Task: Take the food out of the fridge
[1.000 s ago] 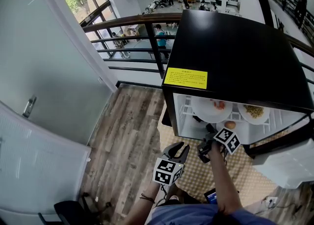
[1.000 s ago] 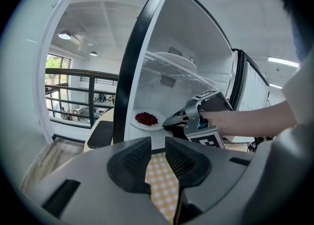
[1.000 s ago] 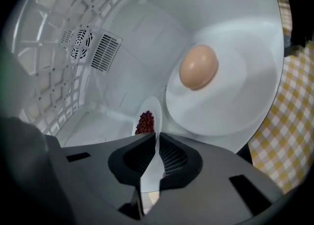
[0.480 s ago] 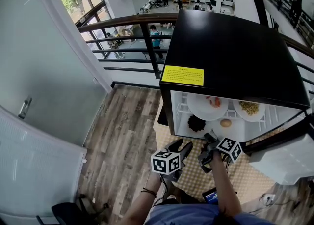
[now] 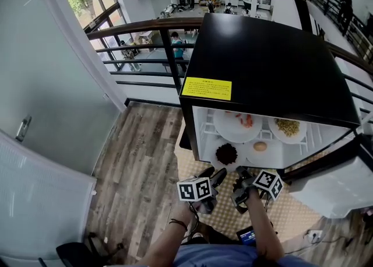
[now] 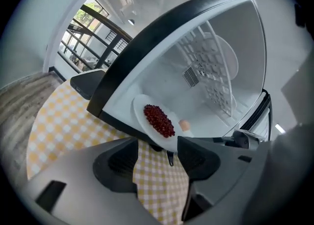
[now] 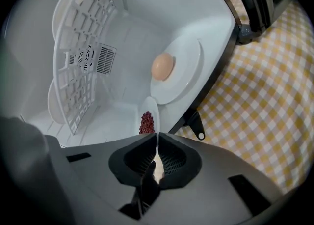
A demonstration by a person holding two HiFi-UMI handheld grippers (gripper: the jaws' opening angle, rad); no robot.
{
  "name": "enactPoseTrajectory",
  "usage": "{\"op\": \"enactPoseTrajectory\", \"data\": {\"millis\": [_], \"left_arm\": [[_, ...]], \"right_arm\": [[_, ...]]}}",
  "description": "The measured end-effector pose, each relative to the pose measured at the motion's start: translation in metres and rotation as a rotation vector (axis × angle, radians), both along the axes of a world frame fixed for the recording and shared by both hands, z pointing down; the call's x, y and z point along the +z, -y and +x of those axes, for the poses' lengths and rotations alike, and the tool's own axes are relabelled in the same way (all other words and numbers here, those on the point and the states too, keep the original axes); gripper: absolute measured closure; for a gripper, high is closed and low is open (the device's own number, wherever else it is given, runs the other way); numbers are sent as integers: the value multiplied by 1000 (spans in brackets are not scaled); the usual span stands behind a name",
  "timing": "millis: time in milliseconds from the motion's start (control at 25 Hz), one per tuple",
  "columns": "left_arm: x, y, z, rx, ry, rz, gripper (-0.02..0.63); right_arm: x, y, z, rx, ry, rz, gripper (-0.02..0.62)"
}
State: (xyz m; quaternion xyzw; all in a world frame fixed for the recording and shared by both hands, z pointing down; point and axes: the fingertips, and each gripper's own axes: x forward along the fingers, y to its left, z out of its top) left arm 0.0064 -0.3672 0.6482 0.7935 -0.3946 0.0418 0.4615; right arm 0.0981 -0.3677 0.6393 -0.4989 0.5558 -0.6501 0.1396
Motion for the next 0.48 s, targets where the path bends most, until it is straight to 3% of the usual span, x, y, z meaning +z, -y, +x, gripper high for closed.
{"op": "enactPoseTrajectory", "data": {"millis": [280,480], "left_arm": [[1,20,5,-53,-37,-31,370],[-5,20,7,-47,-47,-7,437]], "right_arm": [[1,-7,0,-32,-20,-1,568],[-4,-10,-1,-58,-41,27,566]]}}
